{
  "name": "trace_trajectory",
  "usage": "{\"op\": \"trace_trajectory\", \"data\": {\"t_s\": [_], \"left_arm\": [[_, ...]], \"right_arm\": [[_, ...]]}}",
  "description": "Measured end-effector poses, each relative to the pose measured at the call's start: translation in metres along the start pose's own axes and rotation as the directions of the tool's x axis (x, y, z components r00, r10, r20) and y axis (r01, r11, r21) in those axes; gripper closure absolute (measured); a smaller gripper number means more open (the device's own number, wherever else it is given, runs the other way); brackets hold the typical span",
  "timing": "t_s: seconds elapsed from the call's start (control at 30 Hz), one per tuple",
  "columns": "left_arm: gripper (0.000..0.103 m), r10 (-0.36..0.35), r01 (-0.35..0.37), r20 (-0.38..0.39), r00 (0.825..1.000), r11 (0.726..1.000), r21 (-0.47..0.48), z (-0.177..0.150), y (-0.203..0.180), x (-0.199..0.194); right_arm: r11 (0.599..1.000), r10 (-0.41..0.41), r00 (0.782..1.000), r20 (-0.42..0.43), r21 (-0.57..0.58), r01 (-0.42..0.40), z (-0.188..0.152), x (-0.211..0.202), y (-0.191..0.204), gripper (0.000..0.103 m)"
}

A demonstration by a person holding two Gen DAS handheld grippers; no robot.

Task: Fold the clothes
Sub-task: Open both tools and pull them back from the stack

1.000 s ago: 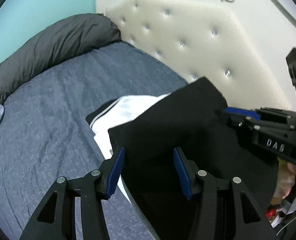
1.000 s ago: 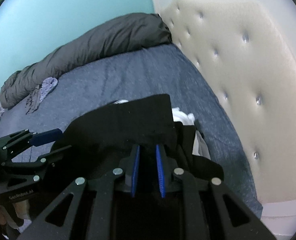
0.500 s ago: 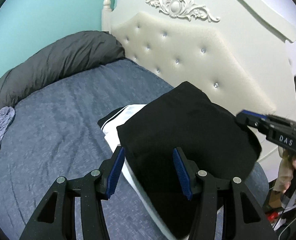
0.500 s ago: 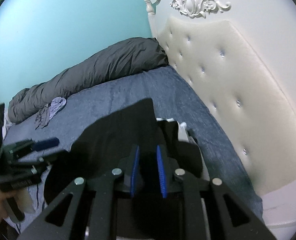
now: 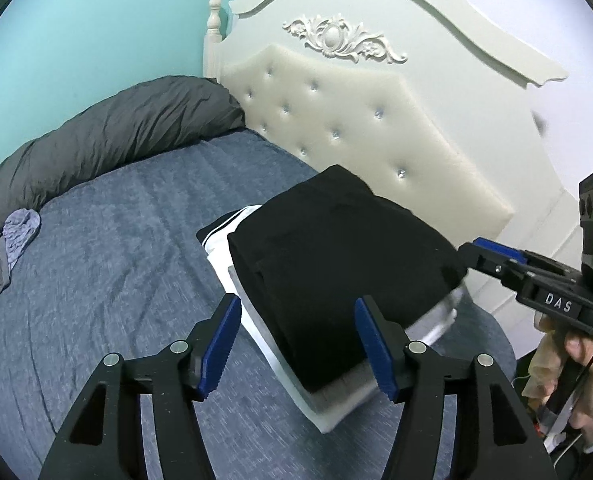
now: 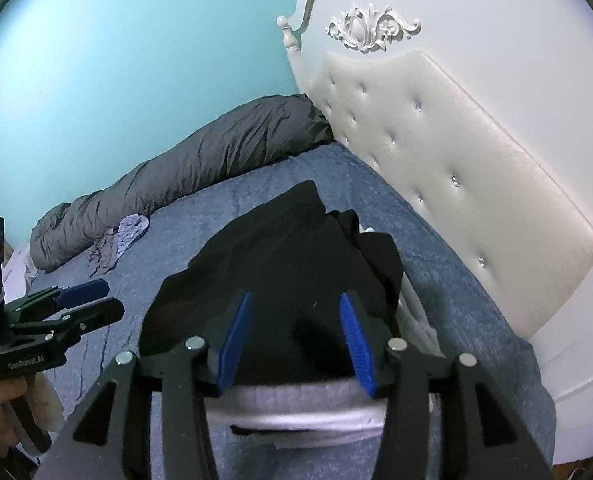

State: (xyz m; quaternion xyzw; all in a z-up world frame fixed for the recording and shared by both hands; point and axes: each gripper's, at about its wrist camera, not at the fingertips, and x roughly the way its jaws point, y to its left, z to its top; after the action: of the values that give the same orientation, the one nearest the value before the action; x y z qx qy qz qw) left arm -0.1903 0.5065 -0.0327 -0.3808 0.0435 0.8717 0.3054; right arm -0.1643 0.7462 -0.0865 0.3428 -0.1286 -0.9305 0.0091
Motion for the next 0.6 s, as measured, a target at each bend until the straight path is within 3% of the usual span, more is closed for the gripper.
{"op": "trace_trajectory", "data": {"t_s": [0.13, 0.3, 0.6], "left_arm": [[0.027, 0.003, -0.003, 0.030, 1.000, 1.000, 0.014, -0.009, -0.007, -0.022], [0.022, 0.001, -0.003, 0.058, 0.998, 0.999, 0.036, -0.023, -0.013, -0.052], [0.011, -0.002, -0.003, 0.095, 0.996, 0.999, 0.048, -0.047, -0.014, -0.096]], "right_arm": [[1.000, -0.009, 1.000, 0.017, -0.002, 0.009, -0.012, -0.018, 0.009, 0.045], [0.999, -0.048, 0.998, 0.048, -0.003, 0.048, -0.027, -0.044, 0.028, 0.032], [0.995, -0.093, 0.992, 0.081, 0.027, 0.091, -0.055, -0.084, 0.053, 0.021]]}}
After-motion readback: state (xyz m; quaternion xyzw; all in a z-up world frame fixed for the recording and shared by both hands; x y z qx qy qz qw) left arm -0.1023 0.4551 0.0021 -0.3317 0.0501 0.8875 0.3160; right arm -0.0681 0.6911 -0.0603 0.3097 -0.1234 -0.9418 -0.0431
